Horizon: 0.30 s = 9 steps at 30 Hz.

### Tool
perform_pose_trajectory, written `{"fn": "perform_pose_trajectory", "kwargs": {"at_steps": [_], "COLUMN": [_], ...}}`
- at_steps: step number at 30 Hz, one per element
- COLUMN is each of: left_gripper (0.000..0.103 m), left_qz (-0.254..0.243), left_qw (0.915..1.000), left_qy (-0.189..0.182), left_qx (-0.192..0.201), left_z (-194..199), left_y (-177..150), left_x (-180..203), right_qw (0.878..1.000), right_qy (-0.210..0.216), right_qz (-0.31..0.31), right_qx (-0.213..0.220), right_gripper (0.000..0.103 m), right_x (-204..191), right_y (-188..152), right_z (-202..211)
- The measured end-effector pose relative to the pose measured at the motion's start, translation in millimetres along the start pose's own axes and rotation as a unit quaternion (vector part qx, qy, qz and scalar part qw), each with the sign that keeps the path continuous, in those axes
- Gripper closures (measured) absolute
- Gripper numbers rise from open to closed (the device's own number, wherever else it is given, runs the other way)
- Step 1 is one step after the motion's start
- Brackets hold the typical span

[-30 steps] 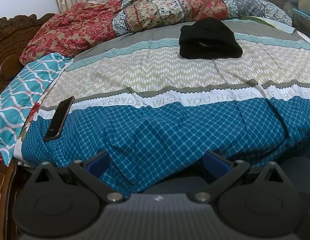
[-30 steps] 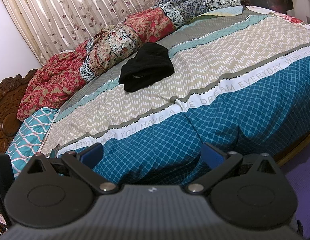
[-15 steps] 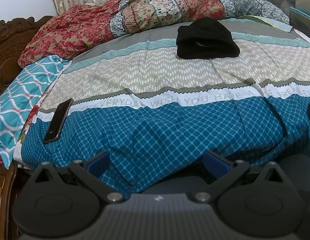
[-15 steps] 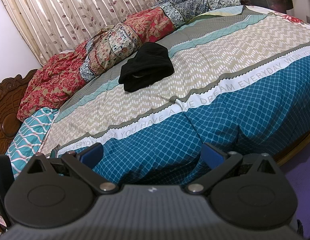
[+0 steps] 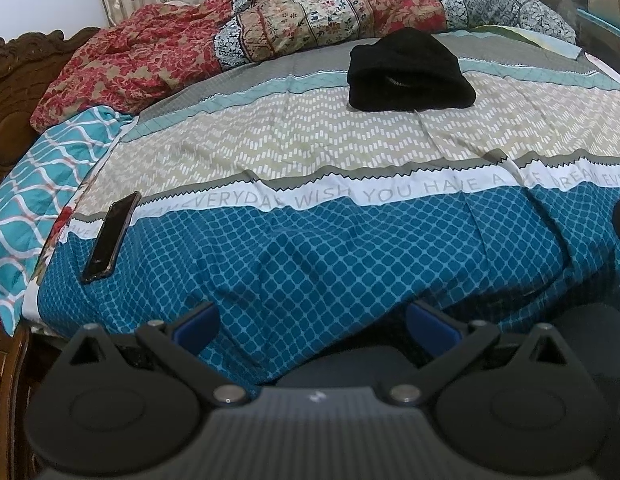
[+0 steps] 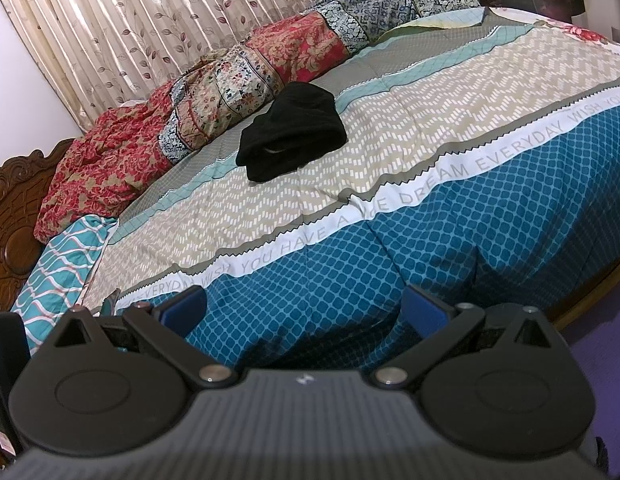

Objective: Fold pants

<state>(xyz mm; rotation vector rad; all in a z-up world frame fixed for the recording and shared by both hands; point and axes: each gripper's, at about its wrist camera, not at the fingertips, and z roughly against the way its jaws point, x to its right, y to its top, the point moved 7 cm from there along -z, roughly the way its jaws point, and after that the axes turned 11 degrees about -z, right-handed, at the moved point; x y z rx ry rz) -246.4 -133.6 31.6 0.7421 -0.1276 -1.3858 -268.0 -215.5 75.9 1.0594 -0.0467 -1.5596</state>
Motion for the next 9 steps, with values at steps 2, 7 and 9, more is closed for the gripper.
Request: {"fn": "perform_pose_trajectory", "kwargs": {"at_steps": [2,7,9], "left_gripper": [0.0,0.0,0.0], "left_qz": [-0.002,-0.006,-0.01], "left_qw": [1.0,0.9999,0.9997], "left_qy": [-0.004,-0.014,-0.022], "left_qx": [0.0,0.007,0.009], "left_z": [0.4,2.2,2.1], "left_y": [0.1,0.3,1.7], "left_x": [0.9,4.4,7.8], "right_qw": [1.0,1.0,1.0], "right_qy": [-0.001,-0.002,-0.002], "right_qz": [-0.001,-0.005,-0.005], "right_qx": [0.0,0.0,0.0], "right_gripper": [0.0,0.0,0.0], "right_x": [-0.4,-2.7,-2.6], "right_y": [-1.7,-7.2,-6.8], "right_z": [-0.2,-1.2,-1.3]}}
